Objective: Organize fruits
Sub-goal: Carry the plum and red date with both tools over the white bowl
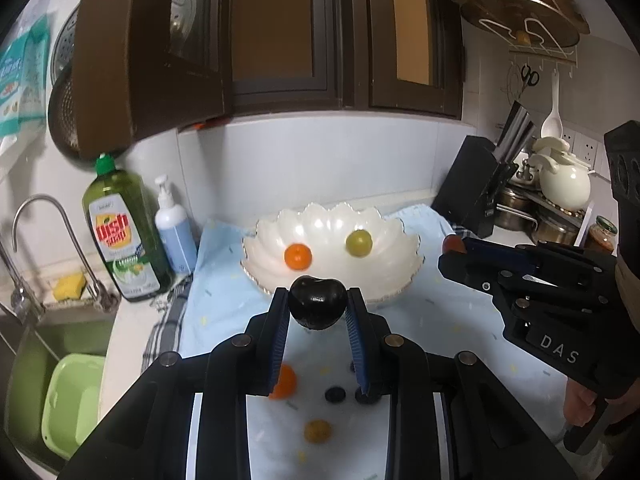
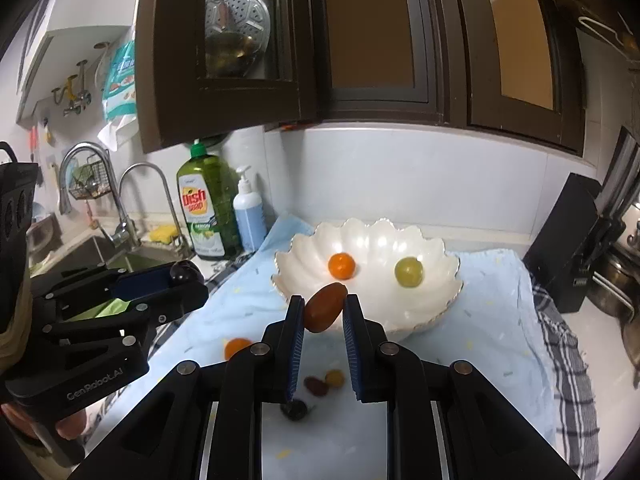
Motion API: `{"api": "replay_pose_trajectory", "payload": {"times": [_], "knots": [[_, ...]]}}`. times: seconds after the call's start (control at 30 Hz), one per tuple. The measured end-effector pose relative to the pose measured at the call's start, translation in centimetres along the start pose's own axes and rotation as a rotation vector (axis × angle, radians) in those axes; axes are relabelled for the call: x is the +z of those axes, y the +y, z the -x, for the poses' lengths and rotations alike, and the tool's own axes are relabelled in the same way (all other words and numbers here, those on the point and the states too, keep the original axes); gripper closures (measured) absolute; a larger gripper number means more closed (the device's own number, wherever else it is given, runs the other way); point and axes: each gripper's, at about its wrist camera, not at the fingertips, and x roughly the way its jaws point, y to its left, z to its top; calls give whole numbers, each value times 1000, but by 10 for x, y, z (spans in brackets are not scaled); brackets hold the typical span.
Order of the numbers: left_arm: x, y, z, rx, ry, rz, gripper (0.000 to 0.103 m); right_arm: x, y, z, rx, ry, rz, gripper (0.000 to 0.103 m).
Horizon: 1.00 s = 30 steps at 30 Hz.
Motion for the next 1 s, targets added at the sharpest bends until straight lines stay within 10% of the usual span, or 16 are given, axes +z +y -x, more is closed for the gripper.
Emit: {"api": "replay_pose_trajectory", "payload": {"times": [1.0], "knots": [[51, 25, -137, -22, 121, 59, 74, 37, -63, -122, -43, 120, -69, 82]]}}
